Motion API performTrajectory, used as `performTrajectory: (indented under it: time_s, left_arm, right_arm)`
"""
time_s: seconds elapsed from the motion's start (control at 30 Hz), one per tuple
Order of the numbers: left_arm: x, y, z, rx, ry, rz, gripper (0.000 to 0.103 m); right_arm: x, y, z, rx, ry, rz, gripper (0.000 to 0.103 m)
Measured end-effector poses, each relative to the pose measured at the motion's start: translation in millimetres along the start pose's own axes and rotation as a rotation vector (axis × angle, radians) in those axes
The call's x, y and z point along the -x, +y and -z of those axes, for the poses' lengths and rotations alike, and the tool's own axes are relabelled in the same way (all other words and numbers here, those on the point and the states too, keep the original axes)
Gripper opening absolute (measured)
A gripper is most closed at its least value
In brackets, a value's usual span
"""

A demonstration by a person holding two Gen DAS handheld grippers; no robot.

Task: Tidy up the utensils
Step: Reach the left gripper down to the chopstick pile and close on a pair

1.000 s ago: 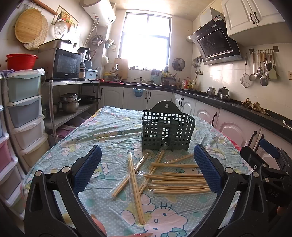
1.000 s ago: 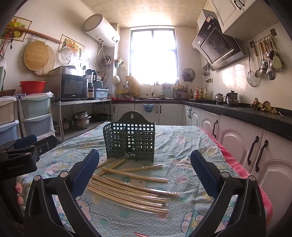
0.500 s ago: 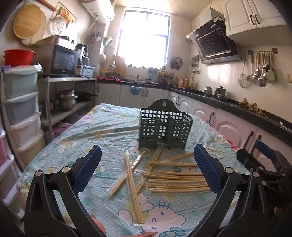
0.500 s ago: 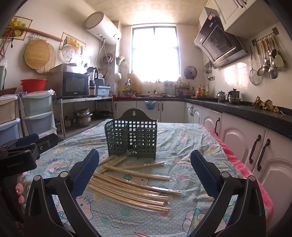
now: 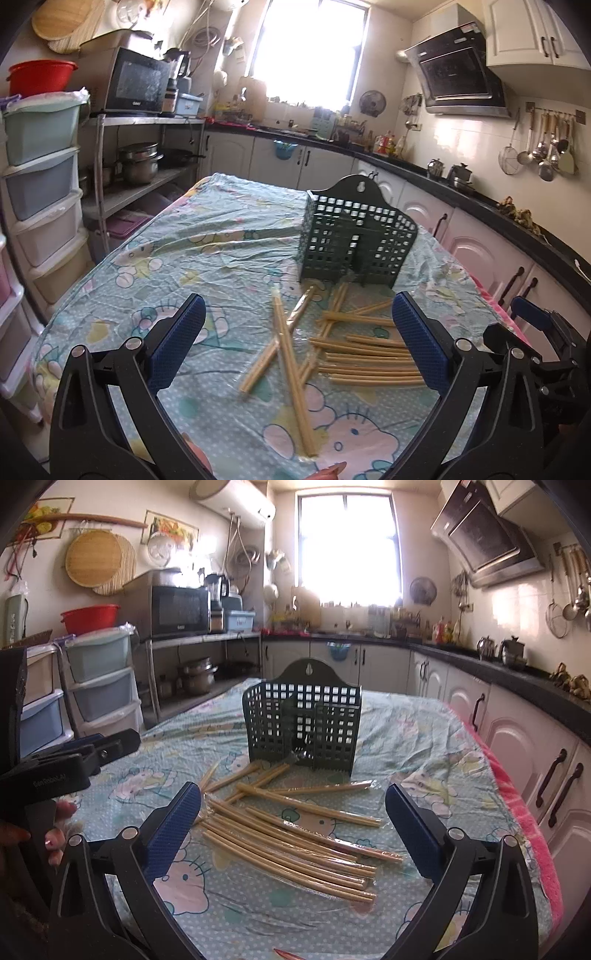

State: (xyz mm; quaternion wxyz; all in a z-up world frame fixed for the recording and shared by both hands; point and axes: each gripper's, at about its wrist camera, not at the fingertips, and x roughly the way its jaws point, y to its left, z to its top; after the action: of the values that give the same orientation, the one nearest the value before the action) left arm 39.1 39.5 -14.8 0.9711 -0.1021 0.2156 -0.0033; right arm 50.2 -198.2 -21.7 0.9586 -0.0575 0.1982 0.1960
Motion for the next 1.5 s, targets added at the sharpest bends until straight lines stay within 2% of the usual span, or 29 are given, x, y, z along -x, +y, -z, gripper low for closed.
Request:
performTrajectory:
  time_s: [0.1,0.27,0.57,0.83,0.93,1.13,1.27,1.5]
  left_arm:
    - [-8,5,-5,0.013,0.025,0.0,0.093]
    - [-22,8,-16,0.014,0.061,-0.03,0.093]
    - [-56,10,-33,0.007,0.137,-0.059,0.093]
    - [-93,12,-37,-0.002,0.265,-0.013,0.093]
    - [-105,15,-37,0.004,0.303,-0.001,0.093]
    - [-131,22,-34,0.026,0.404,0.031,0.093]
    - [-149,28,-30,0.057,0.468,0.062,0.092]
    - [-176,31,-26,0.107,0.543,0.127,0.074]
  right_arm:
    - [-12,-7,-7,-0.013,0.032,-0.005,0.097]
    - [-34,-22,-20,-0.031,0.09,0.044,0.097]
    - [-83,-61,-32,-0.166,0.237,0.116,0.097]
    - [-129,-80,-30,-0.275,0.369,0.129,0.096]
    - [-145,-80,-29,-0.284,0.4,0.138,0.089]
    - [-173,-84,-26,-0.347,0.479,0.127,0.085]
    - [-184,-92,-26,-0.391,0.498,0.137,0.082]
    - [-201,-113,-24,-0.469,0.538,0.156,0.07]
